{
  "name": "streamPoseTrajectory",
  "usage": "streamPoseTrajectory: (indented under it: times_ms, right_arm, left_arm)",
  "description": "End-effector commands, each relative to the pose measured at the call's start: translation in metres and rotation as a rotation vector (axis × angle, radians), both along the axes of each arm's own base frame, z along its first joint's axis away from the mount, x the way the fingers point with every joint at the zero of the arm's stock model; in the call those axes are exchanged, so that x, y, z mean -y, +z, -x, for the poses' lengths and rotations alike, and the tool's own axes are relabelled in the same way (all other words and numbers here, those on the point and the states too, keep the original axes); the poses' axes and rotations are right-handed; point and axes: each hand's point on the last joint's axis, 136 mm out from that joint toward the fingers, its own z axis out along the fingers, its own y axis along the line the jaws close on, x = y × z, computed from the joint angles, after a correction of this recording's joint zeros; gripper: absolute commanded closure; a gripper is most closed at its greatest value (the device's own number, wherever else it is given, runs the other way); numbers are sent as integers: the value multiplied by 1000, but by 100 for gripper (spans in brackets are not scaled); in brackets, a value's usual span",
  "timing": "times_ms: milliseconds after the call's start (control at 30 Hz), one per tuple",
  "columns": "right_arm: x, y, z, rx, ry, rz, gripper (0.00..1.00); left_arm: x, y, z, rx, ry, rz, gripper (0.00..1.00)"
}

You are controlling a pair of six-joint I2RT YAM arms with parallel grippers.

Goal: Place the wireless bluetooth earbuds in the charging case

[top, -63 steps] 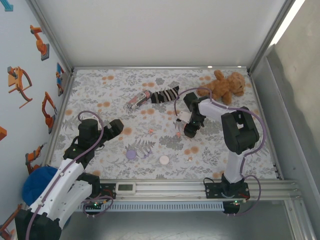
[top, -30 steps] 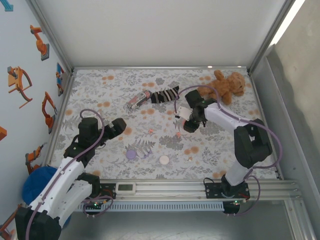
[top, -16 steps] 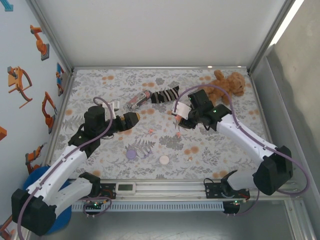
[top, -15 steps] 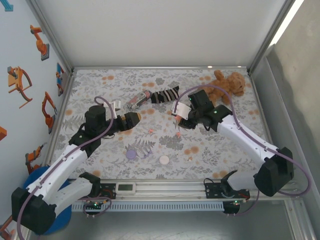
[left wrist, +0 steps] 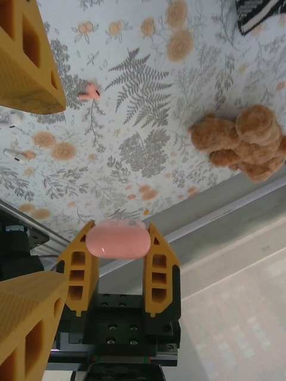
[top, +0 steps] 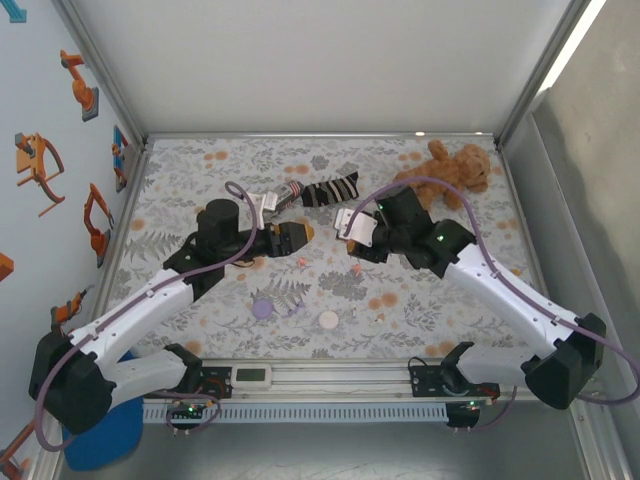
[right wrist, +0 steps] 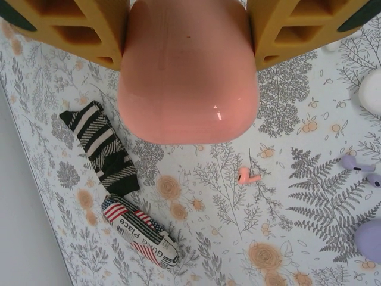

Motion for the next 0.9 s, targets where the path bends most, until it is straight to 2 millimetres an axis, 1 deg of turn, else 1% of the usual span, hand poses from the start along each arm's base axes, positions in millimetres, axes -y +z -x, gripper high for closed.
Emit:
streamPoseTrajectory:
  times_ms: [0,233,600,700,867]
  right_arm:
    - [-2,19,0,57,11,-8,69]
    - [-3,21,1,67,13,-7,69]
    - [-5,23,1,79,12,-10,69]
    - [-4,24,1,82,11,-9,69]
    - [-5,24,0,87,7,-8,69]
  left_arm:
    - [19,21,4,50,-64,42,30]
    - [44,18,9,45,-130,38,31]
    - [68,14,14,27,-193,52,37]
    - [73,15,15,24,-212,60,41]
    - [78,13,16,16,-231,59,50]
